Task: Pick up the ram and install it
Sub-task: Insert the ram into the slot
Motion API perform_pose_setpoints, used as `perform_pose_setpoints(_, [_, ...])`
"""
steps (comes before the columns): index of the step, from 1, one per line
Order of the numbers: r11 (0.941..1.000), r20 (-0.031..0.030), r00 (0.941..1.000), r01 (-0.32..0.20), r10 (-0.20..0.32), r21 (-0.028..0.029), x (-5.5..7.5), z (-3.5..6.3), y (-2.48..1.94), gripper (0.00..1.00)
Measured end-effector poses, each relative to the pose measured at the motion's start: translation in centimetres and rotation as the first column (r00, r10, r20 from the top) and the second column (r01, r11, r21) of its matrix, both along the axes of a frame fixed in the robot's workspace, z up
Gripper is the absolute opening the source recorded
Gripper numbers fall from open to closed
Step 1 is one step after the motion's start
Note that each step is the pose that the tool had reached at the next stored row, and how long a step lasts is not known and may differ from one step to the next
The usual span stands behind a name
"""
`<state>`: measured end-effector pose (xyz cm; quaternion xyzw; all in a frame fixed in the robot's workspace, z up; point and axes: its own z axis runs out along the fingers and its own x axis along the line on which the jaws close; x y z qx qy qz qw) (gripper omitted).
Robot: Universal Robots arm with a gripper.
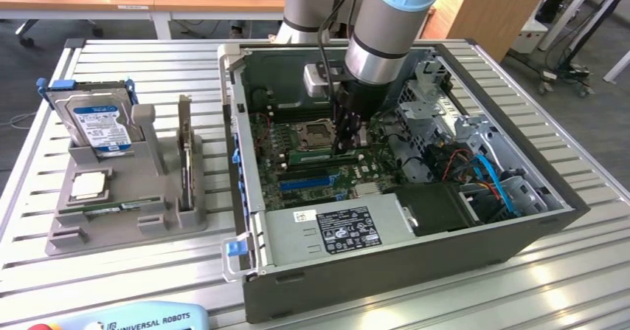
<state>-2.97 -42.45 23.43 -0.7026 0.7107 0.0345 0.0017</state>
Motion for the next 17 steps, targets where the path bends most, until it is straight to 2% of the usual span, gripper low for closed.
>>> perform_pose_setpoints(17, [1.0000, 0.0000, 1.0000, 0.000, 0.000, -0.0002, -0.10, -0.10, 0.08, 0.11])
